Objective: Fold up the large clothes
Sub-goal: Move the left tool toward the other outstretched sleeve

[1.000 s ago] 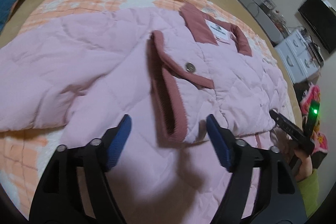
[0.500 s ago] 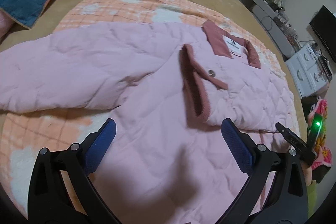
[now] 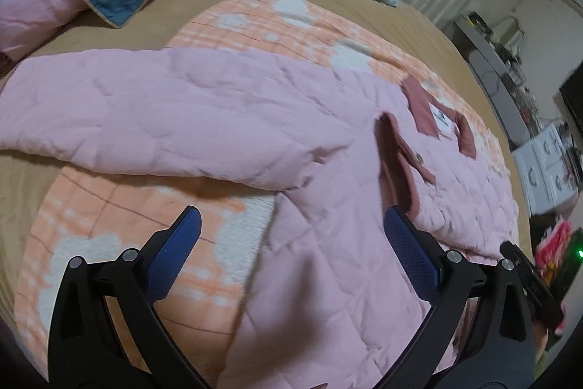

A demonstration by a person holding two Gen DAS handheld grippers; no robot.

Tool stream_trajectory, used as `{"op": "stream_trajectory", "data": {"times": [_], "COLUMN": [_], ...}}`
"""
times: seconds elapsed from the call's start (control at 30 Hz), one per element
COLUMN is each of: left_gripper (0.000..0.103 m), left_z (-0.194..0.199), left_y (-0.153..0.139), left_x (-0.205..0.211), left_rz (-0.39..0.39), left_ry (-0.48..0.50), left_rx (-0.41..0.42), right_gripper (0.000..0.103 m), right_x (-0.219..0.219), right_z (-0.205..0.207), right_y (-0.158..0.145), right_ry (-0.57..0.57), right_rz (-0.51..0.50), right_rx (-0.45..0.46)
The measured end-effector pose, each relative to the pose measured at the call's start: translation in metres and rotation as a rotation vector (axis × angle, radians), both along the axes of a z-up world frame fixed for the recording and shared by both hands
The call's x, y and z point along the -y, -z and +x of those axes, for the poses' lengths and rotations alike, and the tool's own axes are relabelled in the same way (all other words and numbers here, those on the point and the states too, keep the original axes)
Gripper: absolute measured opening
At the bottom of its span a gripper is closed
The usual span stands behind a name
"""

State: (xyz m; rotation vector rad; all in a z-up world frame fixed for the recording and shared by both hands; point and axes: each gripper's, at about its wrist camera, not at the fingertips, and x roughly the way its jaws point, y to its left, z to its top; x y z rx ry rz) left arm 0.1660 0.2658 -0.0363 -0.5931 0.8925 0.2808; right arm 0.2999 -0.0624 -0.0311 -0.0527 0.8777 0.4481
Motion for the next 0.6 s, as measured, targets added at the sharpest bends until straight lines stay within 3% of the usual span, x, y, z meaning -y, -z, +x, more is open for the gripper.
{"op": "stream_trajectory", "data": {"times": [0.27, 0.6], "left_gripper": [0.094, 0.094], "left_z": [-0.017, -0.034], "left_y": [-0.008, -0.008], "left_x": [-0.034, -0.073], "left_rz": [0.044, 0.016], "left_ry": [-0.124, -0.254], "left_rx": [0.018, 0.018], "right_gripper": [0.099, 0.099], "right_x": [-0.054, -0.12], "right_z": [-0.019, -0.034], "right_y": [-0.031, -0.065], "right_ry": [-0.116, -0.262], "right_rz": [0.007, 0.028], "right_rx": [0.058, 0.11]}}
